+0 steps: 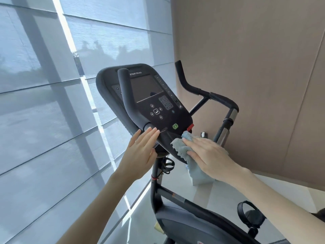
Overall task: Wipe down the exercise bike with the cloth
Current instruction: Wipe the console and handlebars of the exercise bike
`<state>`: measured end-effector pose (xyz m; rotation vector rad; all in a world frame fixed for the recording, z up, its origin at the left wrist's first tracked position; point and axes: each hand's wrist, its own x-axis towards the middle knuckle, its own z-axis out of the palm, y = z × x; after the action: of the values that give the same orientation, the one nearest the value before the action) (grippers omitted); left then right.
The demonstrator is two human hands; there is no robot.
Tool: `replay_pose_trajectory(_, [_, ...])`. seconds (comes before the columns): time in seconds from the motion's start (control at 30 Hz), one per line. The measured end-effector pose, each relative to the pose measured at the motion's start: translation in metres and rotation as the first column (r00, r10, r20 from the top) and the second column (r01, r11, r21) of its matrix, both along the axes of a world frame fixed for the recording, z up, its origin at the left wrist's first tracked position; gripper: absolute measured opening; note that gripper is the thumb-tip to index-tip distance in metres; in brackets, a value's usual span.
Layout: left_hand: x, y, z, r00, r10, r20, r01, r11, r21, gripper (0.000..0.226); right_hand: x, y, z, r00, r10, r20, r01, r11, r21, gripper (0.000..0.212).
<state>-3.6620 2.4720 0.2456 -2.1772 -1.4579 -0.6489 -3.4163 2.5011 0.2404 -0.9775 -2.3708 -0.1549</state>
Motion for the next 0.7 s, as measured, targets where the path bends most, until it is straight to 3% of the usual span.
replay_pose_trajectory(0.3, [-0.042, -0.004, 0.017, 0.995, 0.090, 0.031, -0.091, 0.996, 0.025, 0.052, -0.092, 0.036, 0.050, 0.969, 0.194, -0.151, -0.195, 0.981, 0.008, 0.040])
replay_pose_trajectory(0.4, [-0.064, -0.007, 0.027, 0.994, 0.108, 0.020, -0.109, 0.993, 0.053, 0.052, -0.117, 0.061, 0.085, 0.957, 0.132, -0.258, -0.161, 0.983, -0.093, 0.042])
replay_pose_trajectory(0.53, [-0.081, -0.002, 0.039, 0.994, 0.108, 0.013, -0.109, 0.990, 0.084, 0.052, -0.156, 0.075, 0.085, 0.984, 0.129, -0.122, -0.160, 0.938, -0.306, 0.051])
replay_pose_trajectory(0.57, [-0.085, 0.001, 0.041, 0.994, 0.106, 0.014, -0.107, 0.990, 0.089, 0.052, -0.167, 0.075, 0.076, 0.996, 0.084, -0.003, -0.082, 0.961, -0.263, 0.060])
replay_pose_trajectory(0.63, [-0.092, 0.007, 0.042, 0.995, 0.097, 0.016, -0.098, 0.990, 0.098, 0.050, -0.180, 0.076, 0.062, 0.978, -0.087, 0.187, 0.095, 0.995, -0.034, 0.073])
replay_pose_trajectory(0.7, [-0.097, 0.013, 0.040, 0.996, 0.089, 0.011, -0.089, 0.991, 0.101, 0.050, -0.180, 0.074, 0.055, 0.957, -0.204, 0.207, 0.179, 0.975, 0.133, 0.075])
